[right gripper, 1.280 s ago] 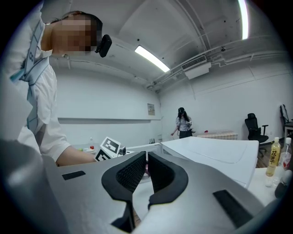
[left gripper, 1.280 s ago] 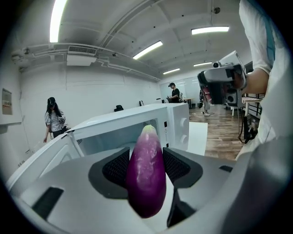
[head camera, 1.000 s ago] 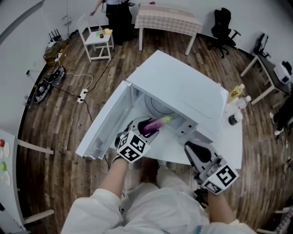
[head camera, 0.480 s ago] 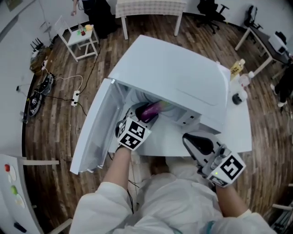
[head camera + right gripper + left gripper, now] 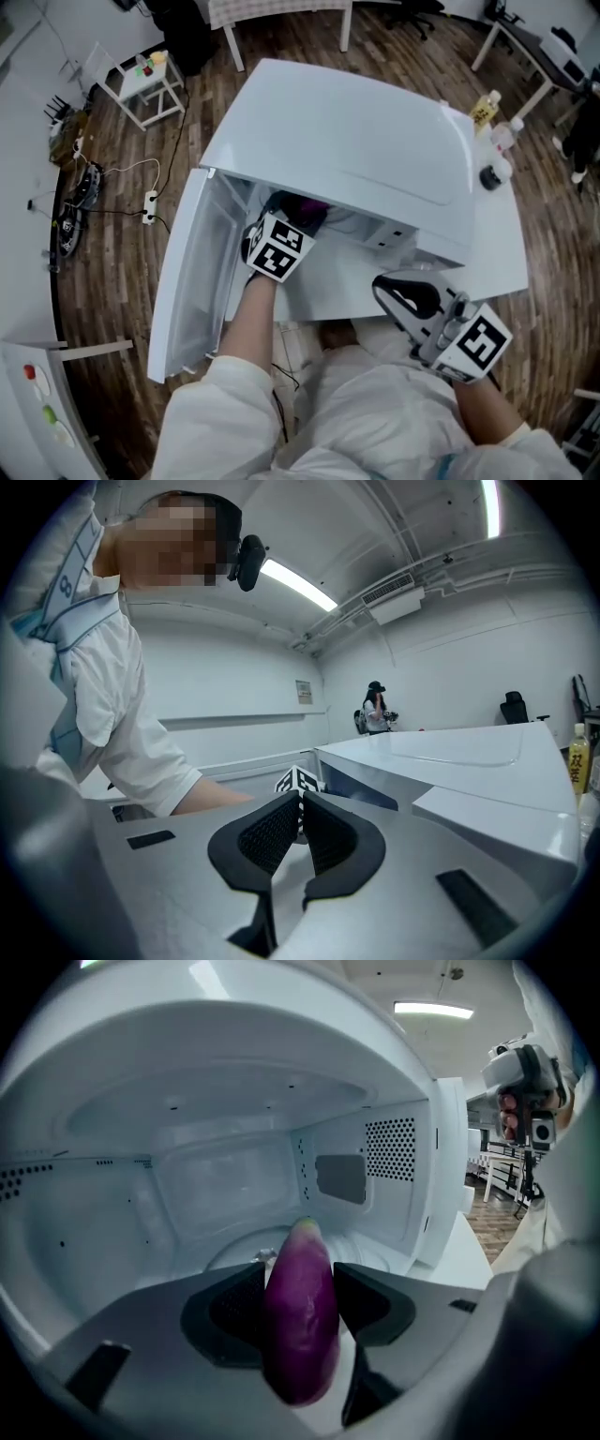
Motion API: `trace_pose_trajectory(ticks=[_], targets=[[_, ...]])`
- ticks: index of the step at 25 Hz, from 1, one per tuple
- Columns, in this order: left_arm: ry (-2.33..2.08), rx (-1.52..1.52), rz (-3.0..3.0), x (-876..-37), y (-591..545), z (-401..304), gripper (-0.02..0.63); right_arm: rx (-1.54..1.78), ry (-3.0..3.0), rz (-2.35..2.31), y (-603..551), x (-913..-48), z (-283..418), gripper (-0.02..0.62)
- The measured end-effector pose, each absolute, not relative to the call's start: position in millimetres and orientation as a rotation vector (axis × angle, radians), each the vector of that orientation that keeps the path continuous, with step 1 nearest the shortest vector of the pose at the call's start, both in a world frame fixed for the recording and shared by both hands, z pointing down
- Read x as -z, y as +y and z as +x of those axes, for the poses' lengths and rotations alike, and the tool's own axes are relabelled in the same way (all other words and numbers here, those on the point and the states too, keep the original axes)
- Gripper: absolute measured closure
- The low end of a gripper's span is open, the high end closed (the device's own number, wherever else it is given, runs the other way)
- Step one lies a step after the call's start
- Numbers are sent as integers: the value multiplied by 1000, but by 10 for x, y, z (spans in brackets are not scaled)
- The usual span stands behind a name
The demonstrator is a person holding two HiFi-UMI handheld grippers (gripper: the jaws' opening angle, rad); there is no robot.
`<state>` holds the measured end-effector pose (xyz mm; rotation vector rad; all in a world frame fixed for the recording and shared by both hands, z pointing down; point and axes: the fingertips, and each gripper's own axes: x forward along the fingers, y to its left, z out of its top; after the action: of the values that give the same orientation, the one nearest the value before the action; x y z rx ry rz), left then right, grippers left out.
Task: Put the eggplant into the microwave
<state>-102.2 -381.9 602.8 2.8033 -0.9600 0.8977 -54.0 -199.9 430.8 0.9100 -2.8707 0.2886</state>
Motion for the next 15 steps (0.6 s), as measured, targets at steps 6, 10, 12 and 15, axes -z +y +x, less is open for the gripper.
trace_pose_trajectory(ticks=[6,10,12,15], targets=[[-951,-891,2810,-6093,-3946,-884,377,-318,-2874,929,-2031,-4357,-522,560],[-952,-888,2824,-6098,-3994,-828,377,-322,-2869,932,-2054,-4404,-491,560],[-965,-871,2835,-6105,-4004,-824,374,-318,-2870,927,-2059,-4405,-501,560],[-990,-834,2841,-6103,-3989,-848,373,-313,-2868,916,-2052,-4420,-520,560]])
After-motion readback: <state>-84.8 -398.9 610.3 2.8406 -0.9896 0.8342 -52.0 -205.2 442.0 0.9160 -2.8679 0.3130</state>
